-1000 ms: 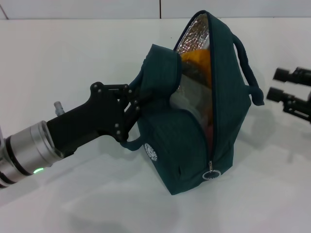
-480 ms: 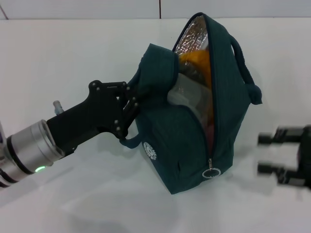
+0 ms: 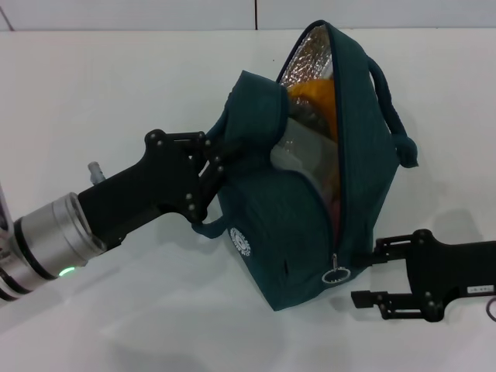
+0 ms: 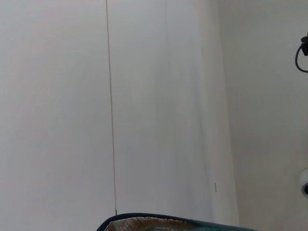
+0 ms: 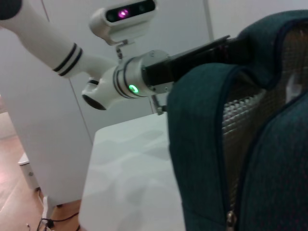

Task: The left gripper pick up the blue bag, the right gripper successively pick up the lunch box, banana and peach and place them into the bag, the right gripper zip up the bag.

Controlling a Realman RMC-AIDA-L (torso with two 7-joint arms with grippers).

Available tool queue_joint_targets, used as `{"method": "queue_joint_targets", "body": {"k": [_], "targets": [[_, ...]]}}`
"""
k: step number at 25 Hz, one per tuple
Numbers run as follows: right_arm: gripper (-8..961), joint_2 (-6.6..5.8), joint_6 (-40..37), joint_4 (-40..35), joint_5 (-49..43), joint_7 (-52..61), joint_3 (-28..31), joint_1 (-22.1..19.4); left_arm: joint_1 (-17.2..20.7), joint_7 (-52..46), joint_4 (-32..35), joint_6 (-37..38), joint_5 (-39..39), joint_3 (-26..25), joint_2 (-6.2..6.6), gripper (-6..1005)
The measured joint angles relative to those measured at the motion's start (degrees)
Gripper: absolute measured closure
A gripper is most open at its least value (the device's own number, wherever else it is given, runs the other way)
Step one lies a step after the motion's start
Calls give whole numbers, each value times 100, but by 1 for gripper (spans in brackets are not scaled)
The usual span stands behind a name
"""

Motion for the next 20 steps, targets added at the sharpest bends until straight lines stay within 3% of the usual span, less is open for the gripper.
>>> {"method": "queue_joint_targets", "body": {"k": [11, 20], "targets": [[484, 23, 265, 542, 28, -29, -196, 436, 37, 40, -8, 3, 7, -1, -9, 806], [520, 42, 367, 561, 118, -39, -423, 462, 31, 45, -8, -3, 7, -1, -9, 802]]}}
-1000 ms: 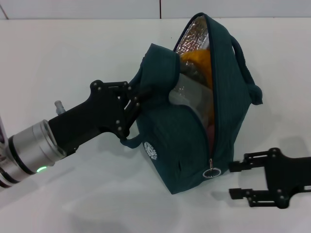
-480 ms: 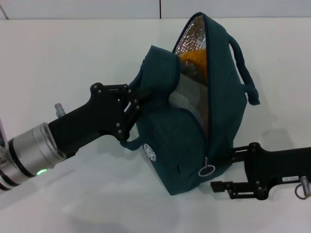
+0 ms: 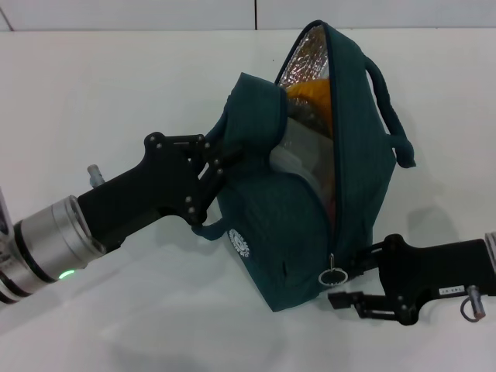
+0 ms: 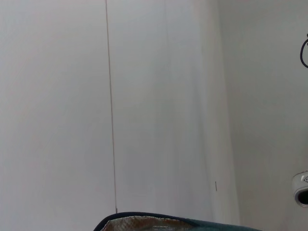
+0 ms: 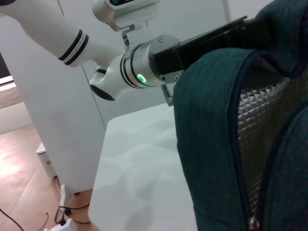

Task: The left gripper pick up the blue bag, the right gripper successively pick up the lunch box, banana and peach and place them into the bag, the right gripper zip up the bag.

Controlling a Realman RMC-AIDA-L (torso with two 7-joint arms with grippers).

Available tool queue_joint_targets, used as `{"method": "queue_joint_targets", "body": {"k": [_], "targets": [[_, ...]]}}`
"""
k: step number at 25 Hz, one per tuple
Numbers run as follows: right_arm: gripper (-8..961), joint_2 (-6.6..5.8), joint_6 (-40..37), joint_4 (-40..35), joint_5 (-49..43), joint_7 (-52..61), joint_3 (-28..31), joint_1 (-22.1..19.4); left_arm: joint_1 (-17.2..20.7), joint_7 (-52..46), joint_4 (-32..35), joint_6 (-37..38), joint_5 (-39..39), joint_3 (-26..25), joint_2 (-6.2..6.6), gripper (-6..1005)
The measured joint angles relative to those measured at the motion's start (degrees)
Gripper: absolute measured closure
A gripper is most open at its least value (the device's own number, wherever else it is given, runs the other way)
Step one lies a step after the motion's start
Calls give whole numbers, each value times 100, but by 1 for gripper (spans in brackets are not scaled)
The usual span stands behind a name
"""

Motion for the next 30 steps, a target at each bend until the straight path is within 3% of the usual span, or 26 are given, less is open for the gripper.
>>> {"method": "queue_joint_targets", "body": {"k": [2, 13, 18, 24, 30], "targets": [[528, -1, 61, 26, 91, -18, -16, 5, -2, 13, 0, -3, 0, 0, 0, 801], [764, -3, 14, 214, 641, -763, -251, 31, 25, 292, -87, 0, -30, -25, 2, 796], [914, -3, -51, 209, 861, -1036, -307, -9, 8, 267, -88, 12, -43, -14, -2, 794], [937, -3, -56, 191, 975, -1053, -464, 56, -19, 94, -86, 76, -43, 0, 12, 791], [937, -3, -57, 172, 1006, -1053, -525, 77, -31, -520, -26, 213, -109, -37, 35, 652]]}}
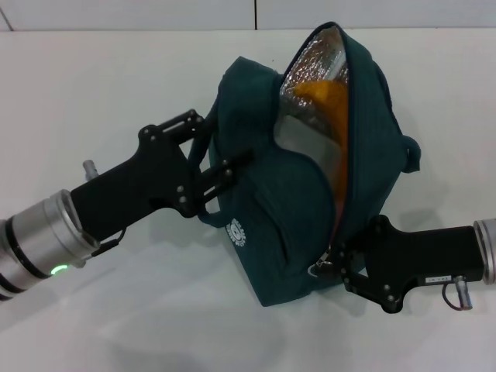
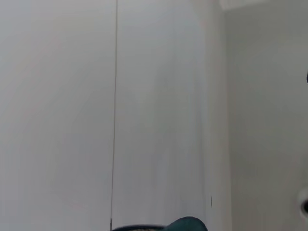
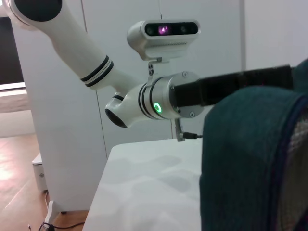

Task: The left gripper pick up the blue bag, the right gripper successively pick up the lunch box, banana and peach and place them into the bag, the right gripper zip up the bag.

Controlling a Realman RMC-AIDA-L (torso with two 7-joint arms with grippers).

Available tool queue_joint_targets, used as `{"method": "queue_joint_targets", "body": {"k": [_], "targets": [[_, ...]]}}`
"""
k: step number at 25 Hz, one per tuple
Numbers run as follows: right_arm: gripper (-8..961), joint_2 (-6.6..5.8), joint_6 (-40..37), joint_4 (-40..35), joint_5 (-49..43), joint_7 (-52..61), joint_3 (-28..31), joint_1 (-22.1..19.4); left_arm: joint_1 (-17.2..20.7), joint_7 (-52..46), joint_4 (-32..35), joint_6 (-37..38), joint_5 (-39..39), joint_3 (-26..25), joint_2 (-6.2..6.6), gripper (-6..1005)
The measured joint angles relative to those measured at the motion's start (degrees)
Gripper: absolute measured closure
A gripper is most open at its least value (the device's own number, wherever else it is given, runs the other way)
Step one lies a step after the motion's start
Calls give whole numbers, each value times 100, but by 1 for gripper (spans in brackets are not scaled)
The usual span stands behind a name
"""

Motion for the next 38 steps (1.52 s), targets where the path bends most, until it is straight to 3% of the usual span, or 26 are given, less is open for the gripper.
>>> {"method": "queue_joint_targets", "body": {"k": [5, 7, 13, 18, 20, 25, 32, 38], "targets": [[936, 0, 1, -6, 1, -31, -12, 2, 45, -353, 3, 137, -229, -2, 11, 536], [936, 0, 1, -9, 2, -47, -16, 7, 43, -539, 7, 141, -276, -3, 20, 333], [936, 0, 1, -29, 11, -73, -62, 61, 185, -652, 40, 102, -364, -6, 29, 109], [936, 0, 1, -65, 201, -92, -83, 72, 489, -526, 167, 313, -366, 4, 36, 106], [936, 0, 0, -110, 231, -96, -87, 99, 782, -151, 106, 412, -365, 19, 7, 107], [936, 0, 95, -195, 477, -96, -86, 141, 1076, 638, -351, 332, -321, 123, -12, 109], [936, 0, 116, -240, 526, -96, -91, 199, 1094, 868, -467, -90, -322, 584, -24, 110], [936, 0, 91, -212, 535, -96, -89, 203, 860, 976, -704, -512, -333, 982, -38, 111]]}}
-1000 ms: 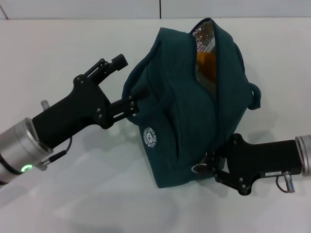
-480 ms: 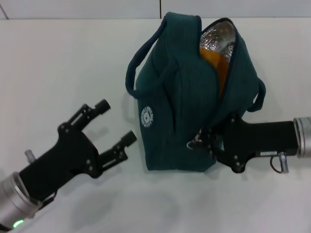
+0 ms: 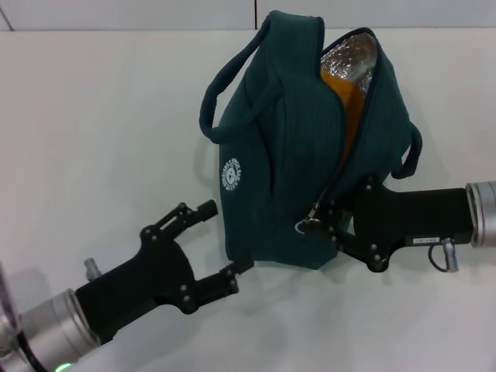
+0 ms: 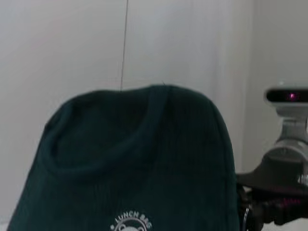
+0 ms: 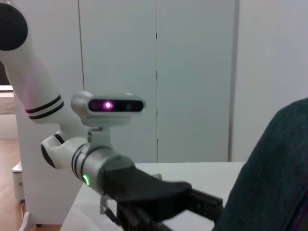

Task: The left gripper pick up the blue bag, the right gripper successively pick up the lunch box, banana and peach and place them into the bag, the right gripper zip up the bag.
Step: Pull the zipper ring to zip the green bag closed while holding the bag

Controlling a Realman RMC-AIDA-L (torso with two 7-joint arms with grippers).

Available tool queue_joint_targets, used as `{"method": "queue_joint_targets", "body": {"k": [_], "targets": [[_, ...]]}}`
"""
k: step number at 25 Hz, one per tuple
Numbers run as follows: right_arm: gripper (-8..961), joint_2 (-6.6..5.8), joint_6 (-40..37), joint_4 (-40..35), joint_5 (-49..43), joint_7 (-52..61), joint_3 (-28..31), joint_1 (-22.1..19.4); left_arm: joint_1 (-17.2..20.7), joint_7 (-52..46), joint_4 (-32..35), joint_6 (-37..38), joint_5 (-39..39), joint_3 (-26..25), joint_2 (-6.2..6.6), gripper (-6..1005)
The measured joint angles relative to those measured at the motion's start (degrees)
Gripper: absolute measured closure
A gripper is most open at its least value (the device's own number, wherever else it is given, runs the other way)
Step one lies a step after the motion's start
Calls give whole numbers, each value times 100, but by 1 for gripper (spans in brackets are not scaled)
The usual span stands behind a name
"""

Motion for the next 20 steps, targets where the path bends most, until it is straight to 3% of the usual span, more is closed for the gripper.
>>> {"method": "queue_joint_targets", "body": {"k": [20], "targets": [[936, 0, -13, 36, 303, -49, -294, 1, -266, 143, -79, -198, -31, 71, -23, 120]]}}
